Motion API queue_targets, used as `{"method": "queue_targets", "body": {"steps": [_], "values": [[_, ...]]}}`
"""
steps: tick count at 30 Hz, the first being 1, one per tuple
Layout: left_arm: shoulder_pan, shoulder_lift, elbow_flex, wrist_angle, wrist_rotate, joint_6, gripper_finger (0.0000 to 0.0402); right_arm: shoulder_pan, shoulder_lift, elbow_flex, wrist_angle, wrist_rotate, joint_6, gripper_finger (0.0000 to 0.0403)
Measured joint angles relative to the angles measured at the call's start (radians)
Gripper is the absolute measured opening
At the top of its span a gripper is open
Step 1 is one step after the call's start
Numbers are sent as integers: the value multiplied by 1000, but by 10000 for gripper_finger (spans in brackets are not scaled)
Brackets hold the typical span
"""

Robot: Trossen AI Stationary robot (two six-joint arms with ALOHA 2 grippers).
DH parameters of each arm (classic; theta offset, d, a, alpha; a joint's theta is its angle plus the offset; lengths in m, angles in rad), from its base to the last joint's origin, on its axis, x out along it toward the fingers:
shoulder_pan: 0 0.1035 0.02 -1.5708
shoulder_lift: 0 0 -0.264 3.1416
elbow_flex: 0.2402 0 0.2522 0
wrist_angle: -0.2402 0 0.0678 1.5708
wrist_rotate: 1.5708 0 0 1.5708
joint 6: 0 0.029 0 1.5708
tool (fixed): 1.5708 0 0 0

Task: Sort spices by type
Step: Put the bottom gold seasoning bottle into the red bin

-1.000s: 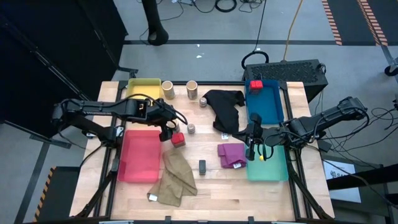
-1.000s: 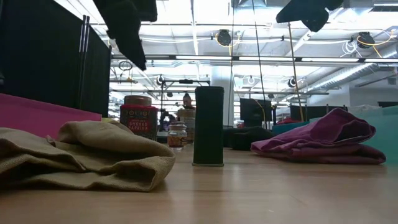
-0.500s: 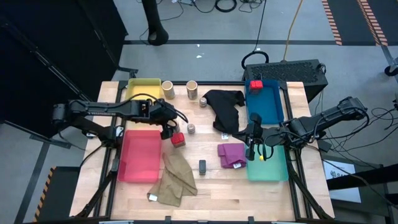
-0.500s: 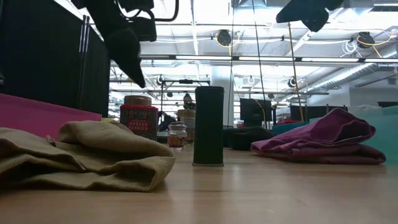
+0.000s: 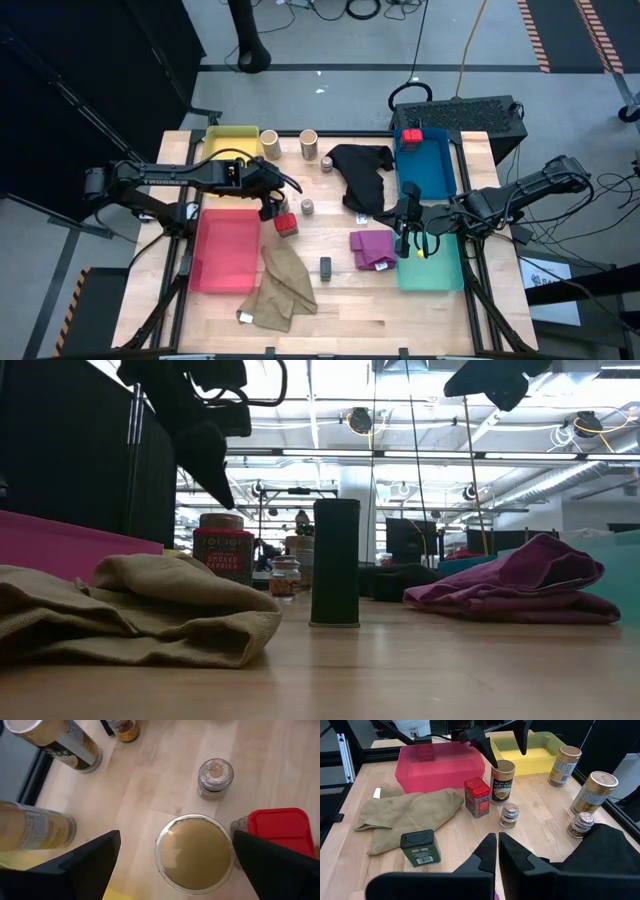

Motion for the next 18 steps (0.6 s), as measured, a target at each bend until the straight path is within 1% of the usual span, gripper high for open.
{"method": "queue_targets", "body": {"steps": [18], "values": [[0,0,0,-3,8,0,389,0,0,0,0,0,0,0]]}}
